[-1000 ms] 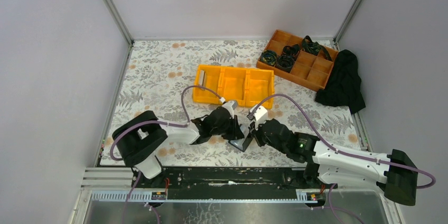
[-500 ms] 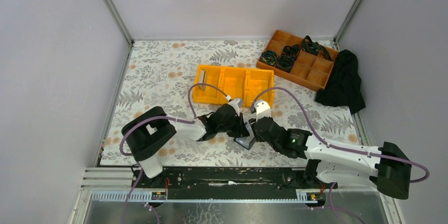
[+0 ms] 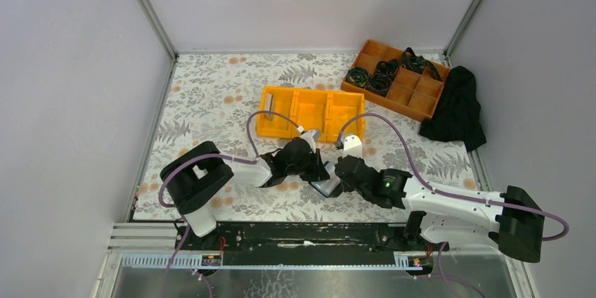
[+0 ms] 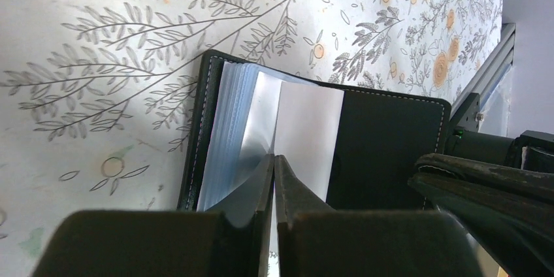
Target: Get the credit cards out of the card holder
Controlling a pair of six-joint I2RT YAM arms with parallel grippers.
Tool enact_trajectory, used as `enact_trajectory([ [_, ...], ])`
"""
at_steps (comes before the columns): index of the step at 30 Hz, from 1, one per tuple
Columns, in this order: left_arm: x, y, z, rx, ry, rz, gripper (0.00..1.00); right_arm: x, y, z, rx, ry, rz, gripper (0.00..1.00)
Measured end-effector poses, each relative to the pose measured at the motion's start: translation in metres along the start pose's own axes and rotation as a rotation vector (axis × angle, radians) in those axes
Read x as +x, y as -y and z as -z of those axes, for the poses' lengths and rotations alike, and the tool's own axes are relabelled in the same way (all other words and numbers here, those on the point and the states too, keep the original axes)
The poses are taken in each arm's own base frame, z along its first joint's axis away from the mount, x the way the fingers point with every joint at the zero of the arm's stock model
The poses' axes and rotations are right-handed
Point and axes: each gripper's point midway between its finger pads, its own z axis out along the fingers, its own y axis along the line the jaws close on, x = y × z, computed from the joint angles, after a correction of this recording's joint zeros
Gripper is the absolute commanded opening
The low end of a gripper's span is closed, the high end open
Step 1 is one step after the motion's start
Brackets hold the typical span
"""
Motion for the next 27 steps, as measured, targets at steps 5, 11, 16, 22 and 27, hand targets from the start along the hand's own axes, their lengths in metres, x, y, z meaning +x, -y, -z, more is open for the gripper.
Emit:
enact_trajectory([
  [5,-0.006,-0.008,0.005,-0.014,0.024,0.012,0.07,0.007,0.001,0.001,0.006,-0.031,-0.035,0.00],
  [11,-0.010,-0.018,0.013,-0.034,0.054,0.034,0.07,0.008,0.017,-0.003,0.056,-0.051,-0.073,0.00],
  [16,-0.010,-0.030,0.031,-0.076,0.095,0.045,0.07,0.004,0.033,-0.012,0.094,-0.062,-0.110,0.00],
  [22,-0.003,-0.048,0.045,-0.146,0.106,0.053,0.07,0.017,0.038,-0.033,0.117,-0.137,-0.072,0.00],
  [27,-0.001,-0.052,0.046,-0.156,0.106,0.054,0.07,0.032,0.039,-0.054,0.122,-0.202,-0.039,0.00],
])
